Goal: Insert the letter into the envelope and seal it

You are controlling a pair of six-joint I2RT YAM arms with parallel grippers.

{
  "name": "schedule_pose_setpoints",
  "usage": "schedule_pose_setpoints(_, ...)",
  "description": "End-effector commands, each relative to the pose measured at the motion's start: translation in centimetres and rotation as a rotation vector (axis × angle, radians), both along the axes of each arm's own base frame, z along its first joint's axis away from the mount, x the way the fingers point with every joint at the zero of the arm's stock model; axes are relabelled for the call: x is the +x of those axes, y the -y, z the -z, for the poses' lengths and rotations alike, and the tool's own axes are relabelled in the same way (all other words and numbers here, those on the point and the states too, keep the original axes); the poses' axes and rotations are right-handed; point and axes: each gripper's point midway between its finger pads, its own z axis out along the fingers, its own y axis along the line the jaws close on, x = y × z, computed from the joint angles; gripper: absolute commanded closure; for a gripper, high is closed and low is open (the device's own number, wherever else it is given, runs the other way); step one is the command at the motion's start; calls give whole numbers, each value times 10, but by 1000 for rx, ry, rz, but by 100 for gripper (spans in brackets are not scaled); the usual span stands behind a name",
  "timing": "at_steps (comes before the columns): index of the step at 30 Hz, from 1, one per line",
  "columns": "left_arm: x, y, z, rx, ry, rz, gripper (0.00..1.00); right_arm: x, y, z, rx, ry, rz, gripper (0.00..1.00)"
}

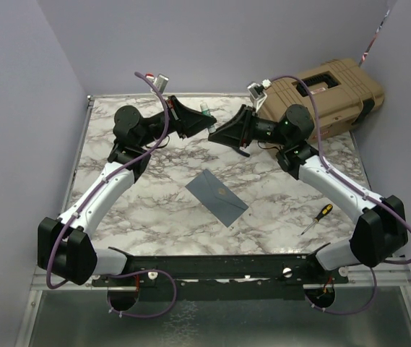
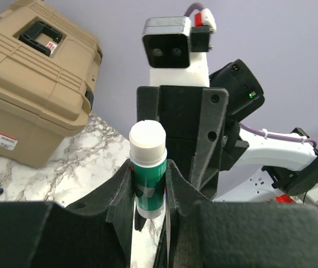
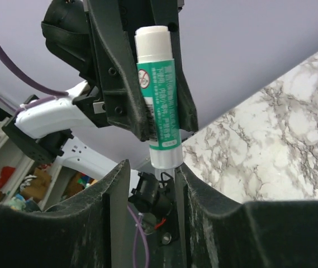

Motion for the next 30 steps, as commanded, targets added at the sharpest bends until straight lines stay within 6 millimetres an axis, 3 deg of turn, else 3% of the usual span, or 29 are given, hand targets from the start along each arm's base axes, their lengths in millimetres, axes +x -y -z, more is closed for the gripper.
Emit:
schedule_pose_setpoints(1, -10, 0, -7, -21, 44, 49, 100, -2, -4, -12, 60, 26, -47, 61)
schedule_pose_setpoints(8, -11, 0, -3, -26, 36, 47, 100, 8, -8, -16, 72, 44, -33, 68)
schedule_pose_setpoints(11, -9, -1, -1, -28, 30, 35, 100, 8, -9, -17, 81, 42, -41, 59)
schedule_pose_setpoints(14, -9, -2, -1, -32, 25, 26, 100, 9, -9, -17, 82, 47, -43, 57)
schedule_pose_setpoints(21, -2, -5, -4, -55, 5, -22, 100, 18, -13, -12, 36, 62, -24, 96)
schedule_pose_setpoints(25, 18, -12, 2, -90, -77, -133, 100, 39, -20, 14, -130, 139, 68, 100)
schedule_pose_setpoints(30, 44, -26, 14, -94, -163, -299, 100, 85, -14, 62, -456, 288, 339, 100)
